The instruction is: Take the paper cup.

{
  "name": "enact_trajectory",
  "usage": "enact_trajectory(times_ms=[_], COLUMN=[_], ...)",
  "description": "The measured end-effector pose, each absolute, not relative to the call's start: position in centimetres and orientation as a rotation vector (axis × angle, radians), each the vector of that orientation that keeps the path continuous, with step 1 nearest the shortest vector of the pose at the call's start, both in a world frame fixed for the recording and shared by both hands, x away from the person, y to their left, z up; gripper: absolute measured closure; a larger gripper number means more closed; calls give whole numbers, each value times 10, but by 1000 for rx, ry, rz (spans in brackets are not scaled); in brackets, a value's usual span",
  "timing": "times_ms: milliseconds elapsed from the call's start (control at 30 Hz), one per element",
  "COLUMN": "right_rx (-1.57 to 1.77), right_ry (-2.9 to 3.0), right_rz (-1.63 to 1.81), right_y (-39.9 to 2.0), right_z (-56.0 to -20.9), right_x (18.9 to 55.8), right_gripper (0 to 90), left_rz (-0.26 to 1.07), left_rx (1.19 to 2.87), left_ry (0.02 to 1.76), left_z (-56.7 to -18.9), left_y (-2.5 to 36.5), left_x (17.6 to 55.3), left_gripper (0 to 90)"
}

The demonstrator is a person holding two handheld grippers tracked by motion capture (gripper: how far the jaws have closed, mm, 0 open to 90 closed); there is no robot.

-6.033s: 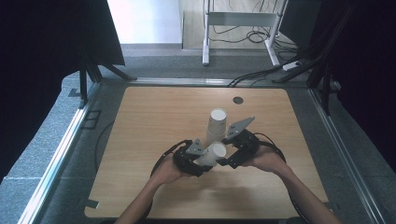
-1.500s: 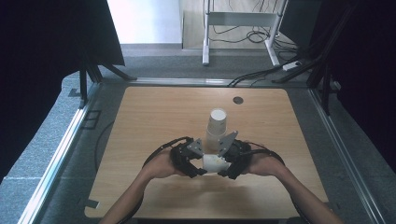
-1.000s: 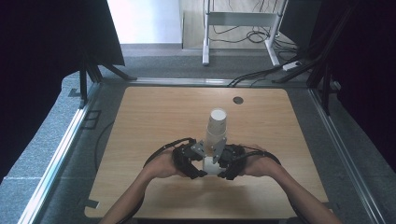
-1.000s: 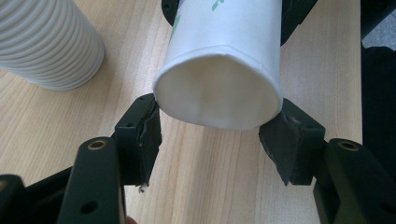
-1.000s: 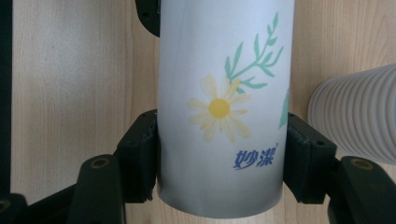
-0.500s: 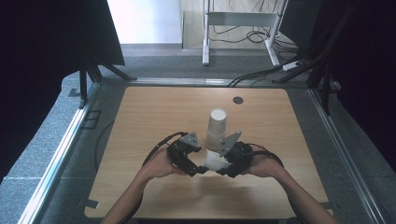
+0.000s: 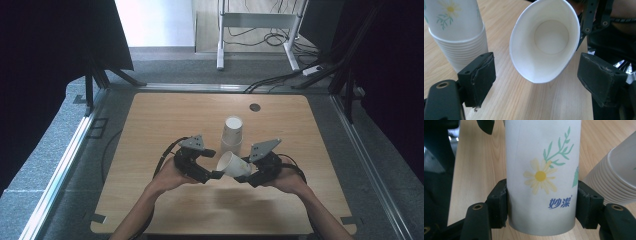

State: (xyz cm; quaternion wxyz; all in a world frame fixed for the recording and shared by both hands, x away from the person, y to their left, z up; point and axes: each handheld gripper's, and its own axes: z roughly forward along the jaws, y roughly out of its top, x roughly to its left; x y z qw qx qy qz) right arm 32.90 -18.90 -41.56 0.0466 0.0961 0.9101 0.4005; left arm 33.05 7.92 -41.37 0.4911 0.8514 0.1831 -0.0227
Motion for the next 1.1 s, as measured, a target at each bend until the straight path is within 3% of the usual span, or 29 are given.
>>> enact_trajectory(times_ms=[400,1100], right_rx=[324,375], right_ry=[2701,2641], right_rz=[1415,1616], right_y=[-196,-196], right_z=[-431,-439], right_x=[325,327], right_gripper=[372,372], left_rz=[-120,-198], left_rx=[1984,1832], left_ry=[418,419], left_z=[-420,-431], left_y=[70,74], left_x=[335,338], left_gripper=[164,271])
